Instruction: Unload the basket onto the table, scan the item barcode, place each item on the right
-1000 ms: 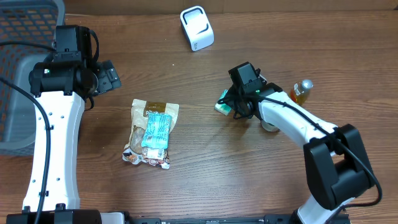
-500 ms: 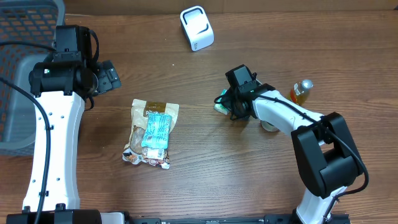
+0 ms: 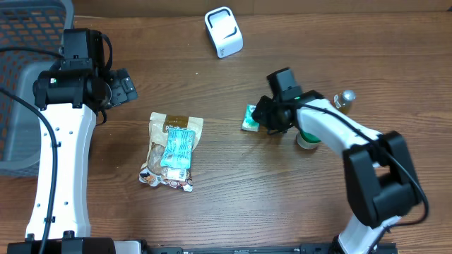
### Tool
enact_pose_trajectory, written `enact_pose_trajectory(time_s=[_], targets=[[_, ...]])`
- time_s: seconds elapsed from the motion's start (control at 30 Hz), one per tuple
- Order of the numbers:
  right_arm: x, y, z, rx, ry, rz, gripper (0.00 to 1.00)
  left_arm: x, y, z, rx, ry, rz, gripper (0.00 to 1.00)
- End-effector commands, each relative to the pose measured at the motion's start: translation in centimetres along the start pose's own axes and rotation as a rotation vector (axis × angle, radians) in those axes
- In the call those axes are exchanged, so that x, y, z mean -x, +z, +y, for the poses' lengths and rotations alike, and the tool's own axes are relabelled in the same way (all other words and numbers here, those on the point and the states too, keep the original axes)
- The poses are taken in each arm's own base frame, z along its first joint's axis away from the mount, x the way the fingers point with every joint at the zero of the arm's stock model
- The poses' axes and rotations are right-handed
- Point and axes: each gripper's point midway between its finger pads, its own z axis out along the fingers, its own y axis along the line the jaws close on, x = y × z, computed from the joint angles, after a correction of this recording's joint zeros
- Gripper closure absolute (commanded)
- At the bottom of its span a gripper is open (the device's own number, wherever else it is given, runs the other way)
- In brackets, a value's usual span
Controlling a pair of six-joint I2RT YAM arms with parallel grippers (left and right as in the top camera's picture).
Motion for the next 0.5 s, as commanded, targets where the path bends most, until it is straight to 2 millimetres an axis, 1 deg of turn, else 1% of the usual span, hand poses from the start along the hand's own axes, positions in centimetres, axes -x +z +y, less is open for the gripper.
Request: enact_pose_trajectory(time_s=[0.0, 0.13, 0.2, 0.3, 0.47], targets=[[-0.6, -7.2, 6.2, 0.403, -0.295, 0.059, 0.96, 0.5, -0.4, 0.2, 0.007, 0.006, -0.021, 0.0], [-1.6, -12.6, 8.3, 0.692, -0.435, 0.112, 0.96, 0.5, -0.4, 0.2, 0.007, 0.006, -0.021, 0.0], [-2.4, -15.0, 8.9, 0.829, -0.505, 0.14, 0.96, 0.5, -0.4, 0.2, 0.007, 0.006, -0.021, 0.0], [-3.7, -18.0, 9.2, 1.014, -0.61, 0.167, 0.96, 0.5, -0.4, 0.2, 0.007, 0.006, -0.021, 0.0], [-4.9, -20.5, 8.8, 1.176, -0.687, 0.169, 0.96, 0.5, -0.4, 0.2, 0.007, 0.006, -0.021, 0.0]])
